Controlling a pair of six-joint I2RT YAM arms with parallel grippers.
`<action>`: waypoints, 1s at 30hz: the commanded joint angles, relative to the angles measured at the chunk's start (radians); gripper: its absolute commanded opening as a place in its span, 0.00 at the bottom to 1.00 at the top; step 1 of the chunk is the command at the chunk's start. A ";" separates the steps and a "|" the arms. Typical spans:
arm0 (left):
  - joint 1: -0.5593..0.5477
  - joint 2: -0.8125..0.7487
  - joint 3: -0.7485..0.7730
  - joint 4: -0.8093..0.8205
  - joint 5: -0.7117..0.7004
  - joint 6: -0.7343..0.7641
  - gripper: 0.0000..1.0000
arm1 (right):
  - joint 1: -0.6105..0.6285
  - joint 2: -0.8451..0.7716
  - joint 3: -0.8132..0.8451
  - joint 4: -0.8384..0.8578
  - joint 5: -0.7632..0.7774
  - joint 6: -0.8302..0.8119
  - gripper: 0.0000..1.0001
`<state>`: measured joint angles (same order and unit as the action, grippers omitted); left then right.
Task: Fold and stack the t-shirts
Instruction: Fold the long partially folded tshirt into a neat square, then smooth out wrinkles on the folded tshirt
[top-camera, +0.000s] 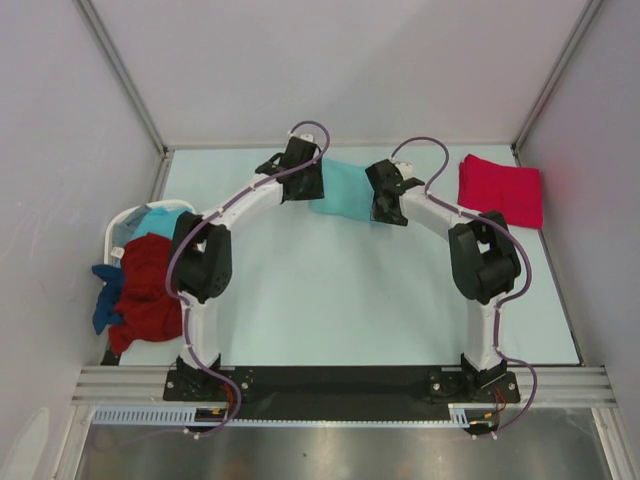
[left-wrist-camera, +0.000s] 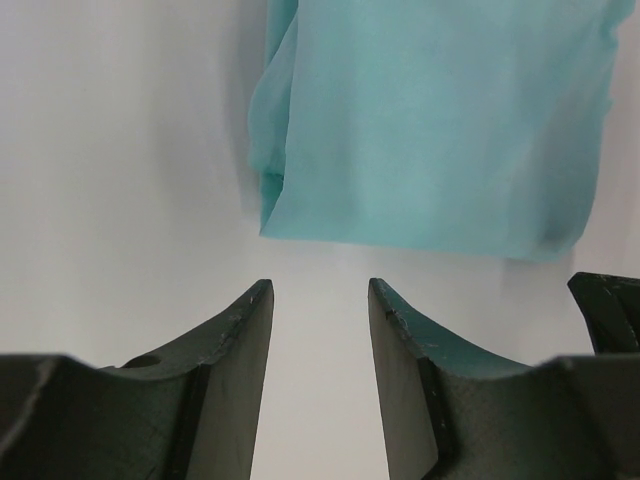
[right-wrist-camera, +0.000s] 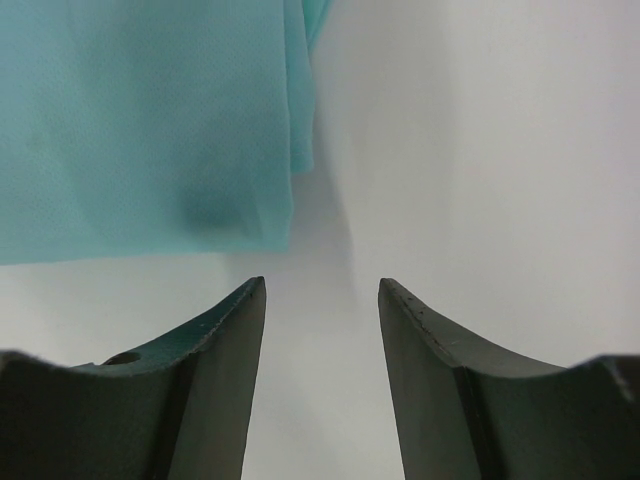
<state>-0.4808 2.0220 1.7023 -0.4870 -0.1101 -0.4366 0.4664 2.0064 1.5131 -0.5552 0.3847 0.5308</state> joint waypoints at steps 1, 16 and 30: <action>0.011 0.046 0.054 0.001 0.000 -0.017 0.48 | -0.006 0.032 0.067 0.031 0.005 -0.005 0.54; 0.054 0.122 0.108 -0.001 0.024 -0.024 0.47 | -0.009 0.120 0.160 0.024 -0.021 -0.015 0.53; 0.071 0.230 0.220 -0.036 0.070 -0.033 0.42 | -0.015 0.207 0.229 0.009 -0.041 -0.014 0.47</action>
<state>-0.4164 2.2517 1.8820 -0.5194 -0.0666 -0.4507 0.4541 2.1971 1.6955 -0.5491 0.3489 0.5228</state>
